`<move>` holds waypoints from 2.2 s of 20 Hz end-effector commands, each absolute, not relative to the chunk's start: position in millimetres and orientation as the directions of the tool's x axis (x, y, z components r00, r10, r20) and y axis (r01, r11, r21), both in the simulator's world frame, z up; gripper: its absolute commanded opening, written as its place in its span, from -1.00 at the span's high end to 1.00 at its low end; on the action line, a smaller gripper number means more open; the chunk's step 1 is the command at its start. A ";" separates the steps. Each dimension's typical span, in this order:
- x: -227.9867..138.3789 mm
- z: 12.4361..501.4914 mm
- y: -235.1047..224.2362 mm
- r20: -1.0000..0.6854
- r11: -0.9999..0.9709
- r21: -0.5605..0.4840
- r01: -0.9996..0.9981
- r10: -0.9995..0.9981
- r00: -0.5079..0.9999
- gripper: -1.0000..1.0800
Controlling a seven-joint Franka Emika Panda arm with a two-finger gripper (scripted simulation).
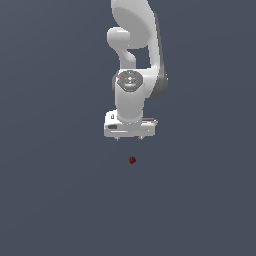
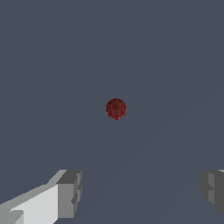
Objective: Pick up the object and move it to a goal position.
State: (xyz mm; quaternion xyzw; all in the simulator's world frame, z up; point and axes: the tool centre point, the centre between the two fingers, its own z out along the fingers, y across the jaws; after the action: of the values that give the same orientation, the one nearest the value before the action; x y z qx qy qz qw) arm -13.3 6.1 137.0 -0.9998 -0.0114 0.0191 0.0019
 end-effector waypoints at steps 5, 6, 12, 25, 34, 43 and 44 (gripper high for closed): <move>-12.6 138.7 14.7 -0.039 -0.999 -0.008 0.037 0.037 0.999 -0.92; -12.3 139.6 19.4 -0.039 -0.999 -0.010 0.044 0.045 0.998 -0.92; -11.4 143.9 40.8 -0.041 -0.997 -0.019 0.078 0.079 0.996 -0.92; -5.9 135.6 37.0 -0.036 -0.987 -0.016 0.160 0.161 0.986 -0.92; 5.9 117.4 32.2 -0.026 -0.938 -0.013 0.345 0.346 0.938 -0.92; 20.2 92.8 26.3 -0.013 -0.823 -0.007 0.567 0.567 0.823 -0.92; 21.6 90.1 25.7 -0.012 -0.808 -0.007 0.589 0.589 0.808 -0.92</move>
State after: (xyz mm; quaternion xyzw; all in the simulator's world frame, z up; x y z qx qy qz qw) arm 19.3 26.7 94.2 -0.9572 -0.2894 0.0080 0.0016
